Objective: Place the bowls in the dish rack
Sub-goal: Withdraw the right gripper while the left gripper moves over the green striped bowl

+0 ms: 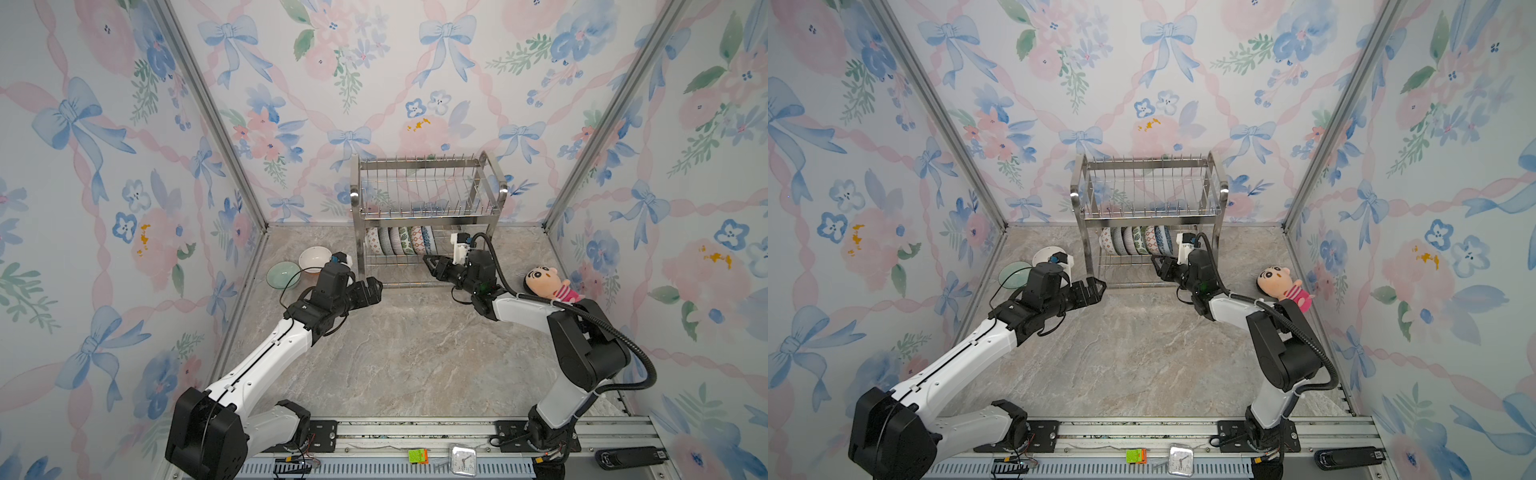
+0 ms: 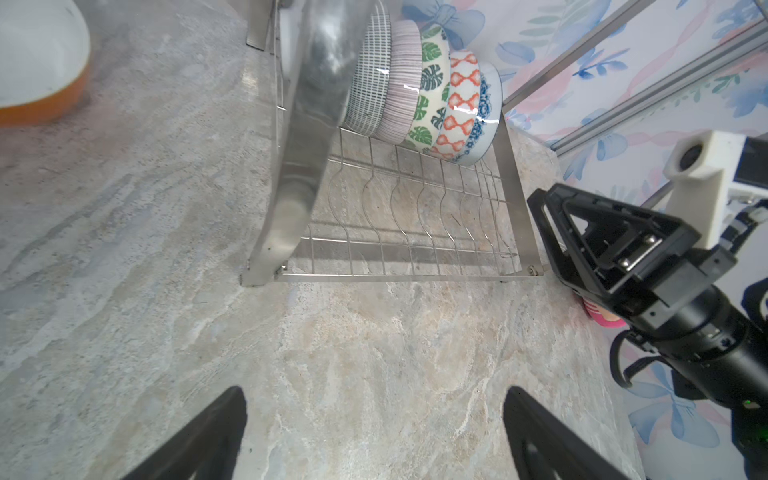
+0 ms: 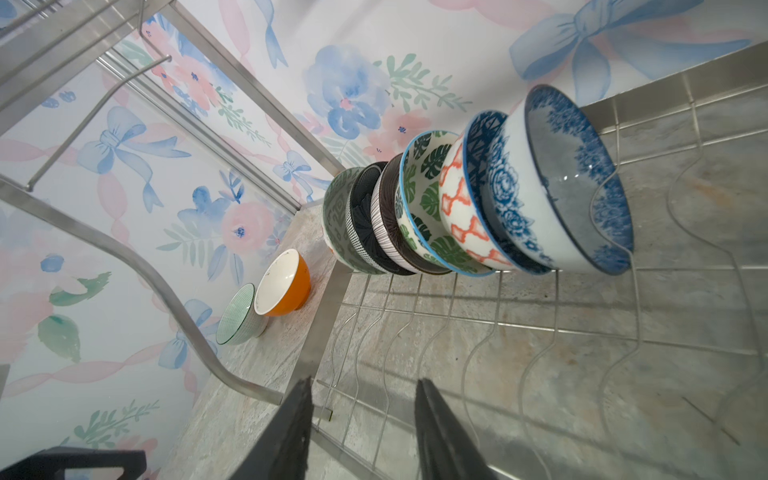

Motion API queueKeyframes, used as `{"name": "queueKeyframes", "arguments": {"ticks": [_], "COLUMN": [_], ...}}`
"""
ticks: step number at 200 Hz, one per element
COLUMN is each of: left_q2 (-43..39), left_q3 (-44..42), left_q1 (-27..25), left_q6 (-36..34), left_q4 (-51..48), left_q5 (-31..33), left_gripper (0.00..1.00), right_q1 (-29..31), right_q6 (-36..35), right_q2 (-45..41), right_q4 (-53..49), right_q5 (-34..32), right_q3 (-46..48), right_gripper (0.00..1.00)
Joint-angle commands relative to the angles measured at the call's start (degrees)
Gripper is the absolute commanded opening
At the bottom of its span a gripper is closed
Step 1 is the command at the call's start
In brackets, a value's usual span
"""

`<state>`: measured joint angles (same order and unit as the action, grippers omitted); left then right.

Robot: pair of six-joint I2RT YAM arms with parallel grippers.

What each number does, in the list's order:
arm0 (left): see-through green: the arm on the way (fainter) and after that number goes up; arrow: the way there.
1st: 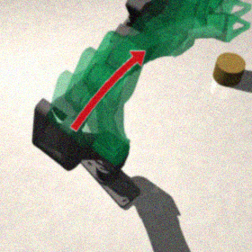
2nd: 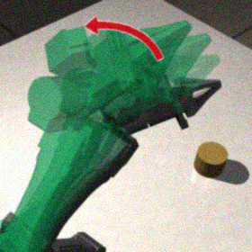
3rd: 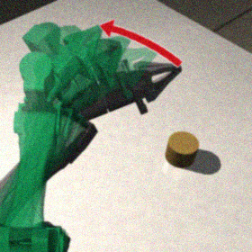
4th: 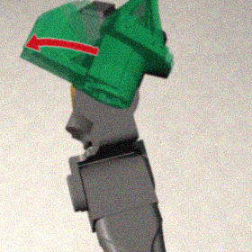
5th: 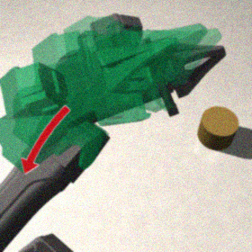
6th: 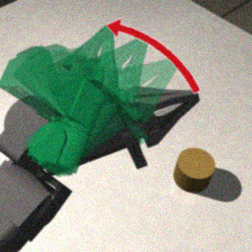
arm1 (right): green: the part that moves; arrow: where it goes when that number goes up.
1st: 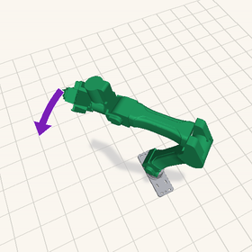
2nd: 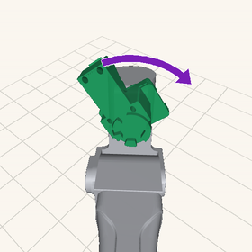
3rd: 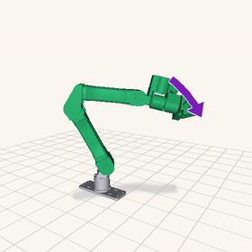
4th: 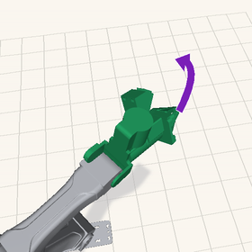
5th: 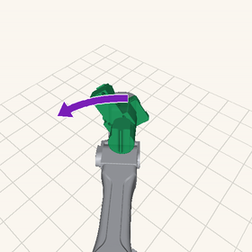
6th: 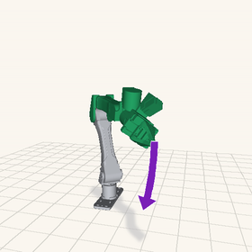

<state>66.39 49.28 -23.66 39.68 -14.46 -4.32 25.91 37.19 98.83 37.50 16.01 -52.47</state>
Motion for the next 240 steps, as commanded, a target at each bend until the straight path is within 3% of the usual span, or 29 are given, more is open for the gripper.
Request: {"name": "queueKeyframes", "arguments": {"ticks": [1,51,97,110,157,182,240], "left_q2": [-1.5,-3.2,-2.0,-0.9,4.9,10.7,24.3], "left_q3": [-0.3,2.4,4.6,5.7,8.7,11.7,22.0], "left_q1": [2.0,7.8,15.7,18.4,29.5,33.6,33.9], "left_q6": [-0.2,-0.6,-6.7,-8.4,-13.8,-15.2,-17.0], "left_q4": [-4.1,-11.8,-14.9,-15.4,-15.4,-15.4,-15.4], "left_q5": [-0.2,4.0,7.2,7.8,6.9,6.9,5.5], "left_gripper": [0.98,0.98,0.98,0.98,0.98,0.98,0.98], "right_q1": [1.2,3.0,6.0,7.2,12.0,13.1,14.9], "right_q6": [-2.5,-6.6,-14.8,-17.5,-23.5,-23.8,-23.6], "right_q2": [-3.0,-7.2,-12.3,-13.9,-17.5,-18.5,-17.3], "right_q4": [1.3,-4.5,-17.8,-21.6,-29.1,-28.8,-28.4], "right_q5": [-0.5,-1.9,-5.5,-7.3,-15.4,-15.9,-16.2], "right_q3": [2.1,4.1,2.5,1.9,1.6,3.0,3.4], "right_gripper": [0.44,0.54,0.83,1.0,0.96,0.96,0.96]}}
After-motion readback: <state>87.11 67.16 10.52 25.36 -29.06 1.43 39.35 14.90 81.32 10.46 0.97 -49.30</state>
